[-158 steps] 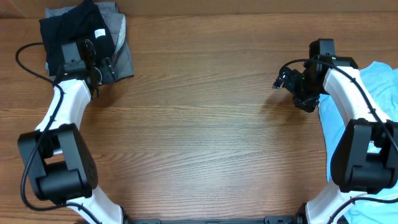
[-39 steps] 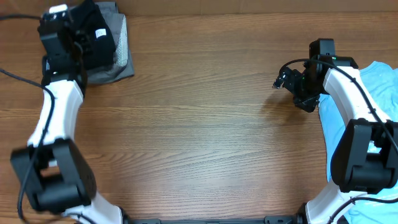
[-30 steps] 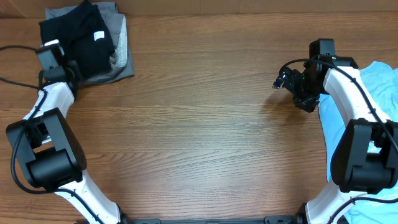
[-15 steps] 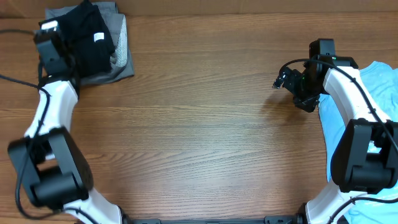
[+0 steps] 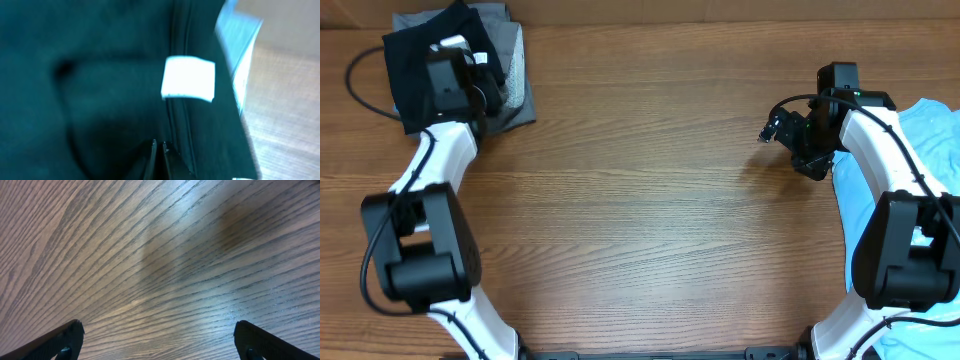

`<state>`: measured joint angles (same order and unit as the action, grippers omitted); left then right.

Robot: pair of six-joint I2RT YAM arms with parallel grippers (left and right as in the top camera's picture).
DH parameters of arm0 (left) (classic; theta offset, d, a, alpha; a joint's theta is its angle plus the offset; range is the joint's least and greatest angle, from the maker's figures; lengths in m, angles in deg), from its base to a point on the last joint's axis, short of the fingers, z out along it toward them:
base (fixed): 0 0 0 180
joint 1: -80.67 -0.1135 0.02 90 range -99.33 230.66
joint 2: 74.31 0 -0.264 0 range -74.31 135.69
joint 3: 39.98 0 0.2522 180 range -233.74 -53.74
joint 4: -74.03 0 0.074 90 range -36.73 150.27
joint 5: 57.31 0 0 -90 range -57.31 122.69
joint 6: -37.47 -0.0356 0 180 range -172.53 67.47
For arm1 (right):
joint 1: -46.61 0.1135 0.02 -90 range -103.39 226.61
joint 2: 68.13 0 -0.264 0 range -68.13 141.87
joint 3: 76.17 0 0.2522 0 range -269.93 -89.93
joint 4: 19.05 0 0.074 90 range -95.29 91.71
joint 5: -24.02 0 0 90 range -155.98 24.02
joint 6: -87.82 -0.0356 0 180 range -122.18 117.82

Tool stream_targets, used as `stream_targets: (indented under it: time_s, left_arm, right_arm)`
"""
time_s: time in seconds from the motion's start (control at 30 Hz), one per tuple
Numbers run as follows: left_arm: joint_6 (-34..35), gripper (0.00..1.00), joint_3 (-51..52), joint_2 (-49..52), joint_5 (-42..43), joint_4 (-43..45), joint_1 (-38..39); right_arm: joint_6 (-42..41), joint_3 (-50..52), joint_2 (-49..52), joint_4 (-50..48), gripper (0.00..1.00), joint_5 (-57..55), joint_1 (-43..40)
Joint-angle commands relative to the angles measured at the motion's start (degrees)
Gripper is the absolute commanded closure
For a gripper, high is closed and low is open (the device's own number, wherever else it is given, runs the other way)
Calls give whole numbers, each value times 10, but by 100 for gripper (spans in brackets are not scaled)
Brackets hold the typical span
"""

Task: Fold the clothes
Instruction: 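Push the bundle's edges into alignment with the left gripper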

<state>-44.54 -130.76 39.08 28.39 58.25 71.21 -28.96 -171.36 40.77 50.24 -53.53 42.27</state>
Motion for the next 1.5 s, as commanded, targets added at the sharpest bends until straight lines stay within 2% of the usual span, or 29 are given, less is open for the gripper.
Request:
stream_targets:
  time_s: [0.0, 0.13, 0.23, 0.37, 0.53, 0.67, 0.83, 0.97, 1.1, 1.2, 1.33, 1.47]
  left_arm:
    - [18, 89, 1, 41, 61, 3, 2]
    - [-1, 91, -1, 41, 78, 9, 2]
    - [-21, 87, -21, 25, 78, 3, 2]
    - [-22, 87, -92, -17, 80, -49, 2]
    - [-22, 85, -167, -28, 73, -53, 1]
    - [-20, 86, -171, -22, 26, 26, 1]
    - [-20, 85, -171, 18, 22, 122, 0]
    - [-20, 83, -173, 82, 22, 200, 0]
    - [-15, 81, -200, 162, 4, 242, 0]
    - [-15, 82, -243, 219, -2, 219, -2]
    - [-16, 81, -319, 284, -2, 142, -4]
    - [-16, 82, -365, 295, -1, 108, -7]
  right_arm:
    - [0, -10, -18, -2, 0, -3, 1]
    - [0, -10, -18, -2, 0, -3, 1]
    - [0, -10, -18, -2, 0, -3, 1]
    - [0, -10, -18, -2, 0, -3, 1]
    - [0, -10, -18, -2, 0, -3, 1]
    - [0, -10, -18, -2, 0, -3, 1]
    - [0, -10, -18, -2, 0, -3, 1]
    - [0, -10, -18, -2, 0, -3, 1]
    - [0, -10, -18, -2, 0, -3, 1]
    - [0, -10, -18, -2, 0, -3, 1]
    - [0, -10, -18, -2, 0, -3, 1]
    - [0, -10, -18, -2, 0, -3, 1]
